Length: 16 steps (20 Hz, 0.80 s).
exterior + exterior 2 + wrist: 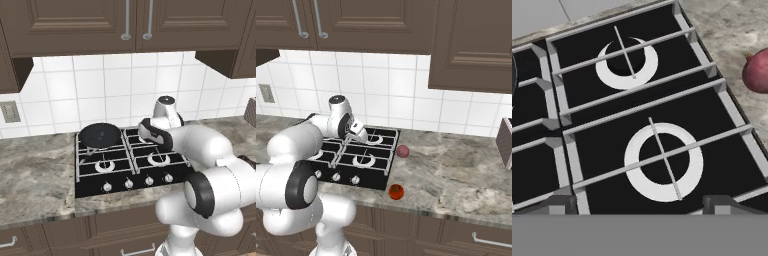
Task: Place the pan on the rear left burner on the stove. Then place the tomato and the onion in the pan and turn on the rear left burner.
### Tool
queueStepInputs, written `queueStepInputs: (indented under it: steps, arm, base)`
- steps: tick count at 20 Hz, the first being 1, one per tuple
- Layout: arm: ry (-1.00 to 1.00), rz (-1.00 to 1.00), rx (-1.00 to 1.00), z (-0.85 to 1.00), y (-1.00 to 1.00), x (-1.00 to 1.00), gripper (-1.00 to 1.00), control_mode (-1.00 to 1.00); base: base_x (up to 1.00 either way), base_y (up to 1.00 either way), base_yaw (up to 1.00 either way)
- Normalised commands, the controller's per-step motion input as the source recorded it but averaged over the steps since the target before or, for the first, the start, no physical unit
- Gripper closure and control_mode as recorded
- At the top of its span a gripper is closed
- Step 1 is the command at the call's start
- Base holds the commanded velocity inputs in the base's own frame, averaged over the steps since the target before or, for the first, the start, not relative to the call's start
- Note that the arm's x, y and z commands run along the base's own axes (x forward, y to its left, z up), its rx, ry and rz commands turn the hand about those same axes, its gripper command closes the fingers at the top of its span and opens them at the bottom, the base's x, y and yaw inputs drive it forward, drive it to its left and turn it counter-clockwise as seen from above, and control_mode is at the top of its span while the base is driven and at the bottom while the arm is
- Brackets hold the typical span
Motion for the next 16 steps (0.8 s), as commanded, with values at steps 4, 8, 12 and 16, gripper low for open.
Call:
queueStepInputs:
  steps: [4,8,12,16]
  arm:
    - [0.0,0.0,0.0,0.0,-0.47,0.0,-1.0,-1.0]
    - [0.0,0.0,0.0,0.0,-0.47,0.0,-1.0,-1.0]
    - [0.0,0.0,0.0,0.0,-0.47,0.0,-1.0,-1.0]
    - [0.0,0.0,0.0,0.0,-0.43,0.0,-1.0,-1.0]
  base:
    - [0.0,0.0,0.0]
    - [0.0,0.0,0.0]
    - [0.0,0.0,0.0]
    - [0.0,0.0,0.0]
